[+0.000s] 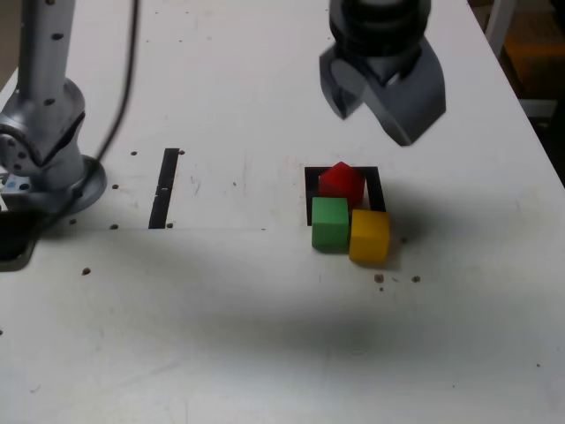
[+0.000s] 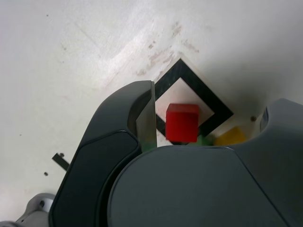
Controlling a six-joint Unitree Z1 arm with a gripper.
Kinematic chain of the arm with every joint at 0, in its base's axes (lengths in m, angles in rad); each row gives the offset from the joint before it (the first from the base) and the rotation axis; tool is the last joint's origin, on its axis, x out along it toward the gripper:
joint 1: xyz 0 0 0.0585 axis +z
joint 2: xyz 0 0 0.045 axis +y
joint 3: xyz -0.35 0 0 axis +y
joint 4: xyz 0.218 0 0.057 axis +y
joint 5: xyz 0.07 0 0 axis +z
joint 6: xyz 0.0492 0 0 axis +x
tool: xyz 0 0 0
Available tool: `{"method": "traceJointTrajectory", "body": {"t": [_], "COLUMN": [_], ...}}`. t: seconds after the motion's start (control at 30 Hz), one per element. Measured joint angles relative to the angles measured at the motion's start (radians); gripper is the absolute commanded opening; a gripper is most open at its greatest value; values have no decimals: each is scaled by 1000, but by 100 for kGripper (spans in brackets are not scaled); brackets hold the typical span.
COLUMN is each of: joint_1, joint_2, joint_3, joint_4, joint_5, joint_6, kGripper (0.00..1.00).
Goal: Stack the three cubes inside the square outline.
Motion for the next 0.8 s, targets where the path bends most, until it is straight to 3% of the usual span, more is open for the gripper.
{"method": "traceJointTrajectory", "body": {"t": [0.37, 0.8], "joint_1": [-175, -294], "joint_2": [-3, 26], "joint_3": [38, 39], "joint_4": [-13, -57], "joint_5": [-34, -50], "joint_6": [-11, -33], "kGripper": [85, 85]}}
